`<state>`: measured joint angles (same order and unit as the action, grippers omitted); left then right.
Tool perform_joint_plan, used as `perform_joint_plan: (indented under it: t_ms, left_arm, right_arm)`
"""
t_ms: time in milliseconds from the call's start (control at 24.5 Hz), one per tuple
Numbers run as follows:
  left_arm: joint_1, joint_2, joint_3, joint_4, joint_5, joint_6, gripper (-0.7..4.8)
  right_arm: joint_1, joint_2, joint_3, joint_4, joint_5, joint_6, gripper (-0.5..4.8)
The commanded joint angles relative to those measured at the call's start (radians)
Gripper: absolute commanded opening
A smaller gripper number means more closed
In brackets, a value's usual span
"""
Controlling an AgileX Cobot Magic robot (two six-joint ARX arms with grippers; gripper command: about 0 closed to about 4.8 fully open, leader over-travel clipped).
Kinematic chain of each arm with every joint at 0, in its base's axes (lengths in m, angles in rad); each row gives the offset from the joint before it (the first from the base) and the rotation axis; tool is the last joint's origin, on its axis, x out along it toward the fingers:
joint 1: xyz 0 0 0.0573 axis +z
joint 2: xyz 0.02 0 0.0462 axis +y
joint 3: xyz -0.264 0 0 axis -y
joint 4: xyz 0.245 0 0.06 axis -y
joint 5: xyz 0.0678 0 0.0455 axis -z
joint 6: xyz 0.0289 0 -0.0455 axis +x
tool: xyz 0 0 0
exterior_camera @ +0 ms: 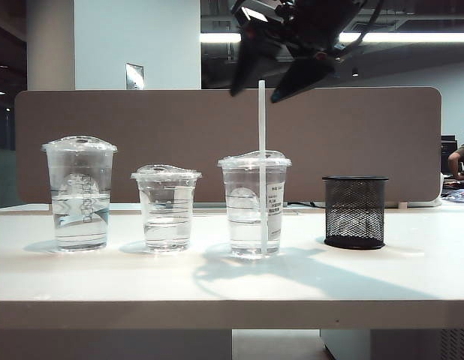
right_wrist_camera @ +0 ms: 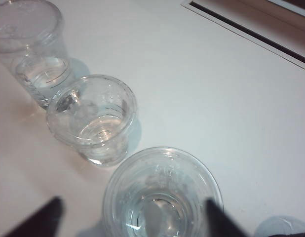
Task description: Pick up the straw and insert it into the medium coffee cup.
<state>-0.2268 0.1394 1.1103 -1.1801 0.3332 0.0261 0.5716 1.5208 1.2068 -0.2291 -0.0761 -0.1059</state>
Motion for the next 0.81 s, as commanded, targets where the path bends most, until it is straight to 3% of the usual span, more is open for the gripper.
perform_joint_plan:
  t_ms: [41,122,204,244,407,530,815]
  left_arm:
    - [0.002,0.002,0.001,0.007,0.004,0.0,-0.04]
    - [0.002,0.002,0.001,0.007,0.004,0.0,-0.04]
    - [0.002,0.002,0.001,0.007,0.004,0.0,-0.04]
    - [0.002,0.002,0.001,0.007,0.004,0.0,-0.04]
    - [0.002,0.002,0.001,0.007,0.004,0.0,-0.04]
    - [0.002,0.002,0.001,0.007,0.004,0.0,-0.04]
    - [0.002,0.002,0.001,0.007,0.004,0.0,-0.04]
  right_arm:
    - [0.002,-0.024,0.006,0.062,0.028,-0.002,4.79]
    - [0.002,-0.066,0.006,0.058,0.067,-0.002,4.79]
    - [0.002,-0.156,0.006,0.027,0.084,-0.003,0.97]
    - [0.002,-0.205,0.006,0.023,0.087,-0.003,0.01]
    - [0.001,-0.402,0.004,0.051,0.195,-0.042,-0.05]
    - [-0.002,-0.52,-0.013,0.071,0.206,-0.062,-0.05]
    - [-0.046,-0.858,-0.352,0.3,0.204,-0.087,-0.05]
